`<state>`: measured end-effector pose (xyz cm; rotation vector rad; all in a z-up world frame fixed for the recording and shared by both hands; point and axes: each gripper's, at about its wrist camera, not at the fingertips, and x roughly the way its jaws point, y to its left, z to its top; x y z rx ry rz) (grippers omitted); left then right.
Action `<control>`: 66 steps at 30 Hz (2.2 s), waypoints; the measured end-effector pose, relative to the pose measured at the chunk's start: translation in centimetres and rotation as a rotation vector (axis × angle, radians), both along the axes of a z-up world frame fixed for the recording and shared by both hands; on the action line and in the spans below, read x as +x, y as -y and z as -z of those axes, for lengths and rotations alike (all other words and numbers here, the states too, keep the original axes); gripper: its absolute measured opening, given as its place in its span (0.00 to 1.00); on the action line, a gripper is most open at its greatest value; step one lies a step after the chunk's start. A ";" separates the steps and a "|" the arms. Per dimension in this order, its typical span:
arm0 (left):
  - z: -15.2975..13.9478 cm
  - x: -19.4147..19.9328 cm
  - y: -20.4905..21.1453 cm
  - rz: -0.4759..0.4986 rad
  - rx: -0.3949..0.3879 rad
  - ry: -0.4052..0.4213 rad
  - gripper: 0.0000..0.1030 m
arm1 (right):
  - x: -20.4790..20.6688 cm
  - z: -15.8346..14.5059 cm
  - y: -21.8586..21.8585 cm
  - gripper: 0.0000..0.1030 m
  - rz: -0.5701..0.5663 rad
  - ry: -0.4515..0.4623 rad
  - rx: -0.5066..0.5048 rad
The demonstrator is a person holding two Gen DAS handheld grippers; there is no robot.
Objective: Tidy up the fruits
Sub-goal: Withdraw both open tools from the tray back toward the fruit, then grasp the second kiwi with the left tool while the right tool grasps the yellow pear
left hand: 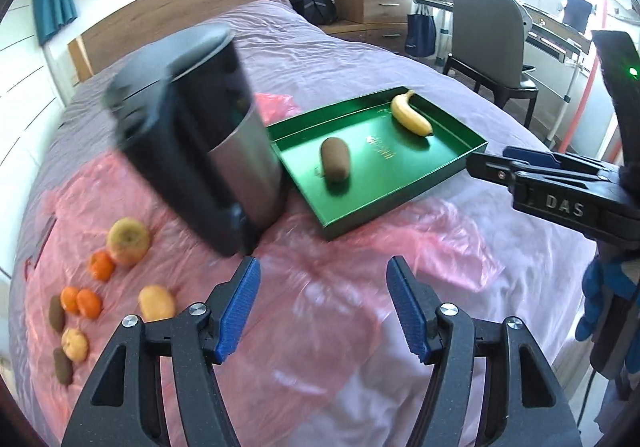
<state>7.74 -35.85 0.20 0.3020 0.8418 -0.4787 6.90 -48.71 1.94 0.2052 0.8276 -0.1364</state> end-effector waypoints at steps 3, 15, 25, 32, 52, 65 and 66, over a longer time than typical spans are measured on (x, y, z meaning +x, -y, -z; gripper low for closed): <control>0.2 -1.5 -3.0 -0.033 0.001 0.013 0.58 | -1.6 -0.3 -2.7 0.43 -0.033 0.009 0.010; -0.1 -3.1 -17.4 -0.287 -0.039 0.064 0.58 | -4.3 -2.3 -14.3 0.43 -0.212 0.028 0.009; 1.3 -3.5 -29.4 -0.505 -0.082 0.082 0.58 | -5.0 -2.6 -21.7 0.43 -0.294 0.019 -0.018; 2.8 -2.9 -35.3 -0.640 -0.118 0.056 0.58 | -4.8 -1.5 -25.5 0.43 -0.332 -0.001 -0.031; 10.0 4.1 -47.0 -0.746 -0.081 -0.194 0.58 | 6.2 5.9 -32.0 0.43 -0.511 -0.099 -0.006; 13.8 9.9 -43.6 -0.556 -0.002 -0.283 0.58 | 11.9 10.1 -32.3 0.43 -0.525 -0.159 0.015; 14.1 10.2 -43.4 -0.549 0.004 -0.290 0.58 | 12.2 10.4 -32.4 0.43 -0.523 -0.163 0.015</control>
